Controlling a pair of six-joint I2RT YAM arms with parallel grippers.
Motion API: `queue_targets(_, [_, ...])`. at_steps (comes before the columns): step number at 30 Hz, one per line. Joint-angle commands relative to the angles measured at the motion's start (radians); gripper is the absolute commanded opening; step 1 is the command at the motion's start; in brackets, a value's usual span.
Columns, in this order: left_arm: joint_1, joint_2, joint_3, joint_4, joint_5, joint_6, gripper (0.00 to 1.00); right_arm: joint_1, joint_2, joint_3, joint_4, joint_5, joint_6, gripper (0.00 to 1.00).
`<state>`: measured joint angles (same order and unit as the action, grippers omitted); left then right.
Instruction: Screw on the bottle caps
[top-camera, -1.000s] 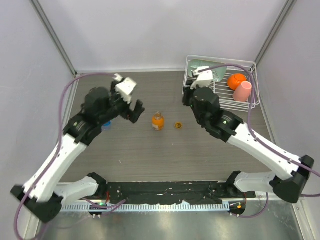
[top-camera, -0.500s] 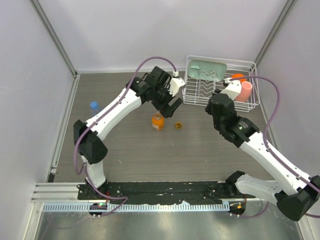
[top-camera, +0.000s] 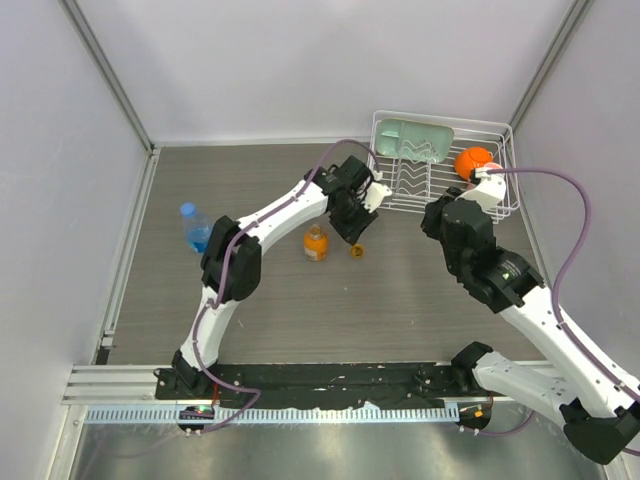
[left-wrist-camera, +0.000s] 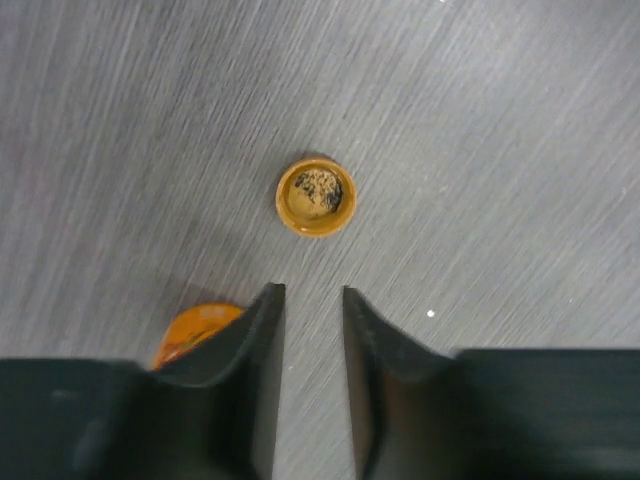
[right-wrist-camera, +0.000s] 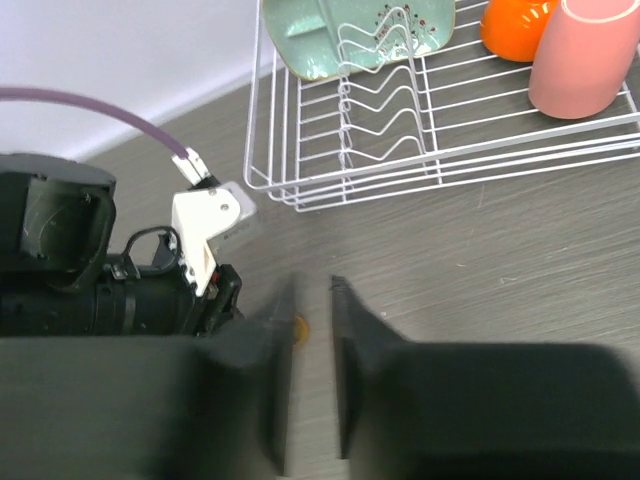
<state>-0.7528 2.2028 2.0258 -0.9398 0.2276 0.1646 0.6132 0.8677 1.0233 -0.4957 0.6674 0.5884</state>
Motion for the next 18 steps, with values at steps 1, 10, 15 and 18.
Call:
queue_targets(1, [0.0, 0.009, -0.001, 0.099, 0.006, 0.006, 0.59, -0.001, 0.027, 0.035, -0.009, -0.017, -0.005, 0.31])
queue_targets(10, [0.0, 0.083, 0.028, 0.118, 0.016, 0.029, 0.71, -0.001, 0.03, 0.014, 0.031, -0.031, -0.016, 0.31])
queue_targets(15, [0.0, 0.1, 0.01, 0.166, -0.03, 0.026, 0.53, -0.001, 0.022, -0.005, 0.045, -0.032, -0.022, 0.2])
queue_targets(18, [0.0, 0.089, -0.032, 0.22, -0.057, 0.016, 0.5, -0.001, 0.017, -0.011, 0.049, -0.025, -0.032, 0.15])
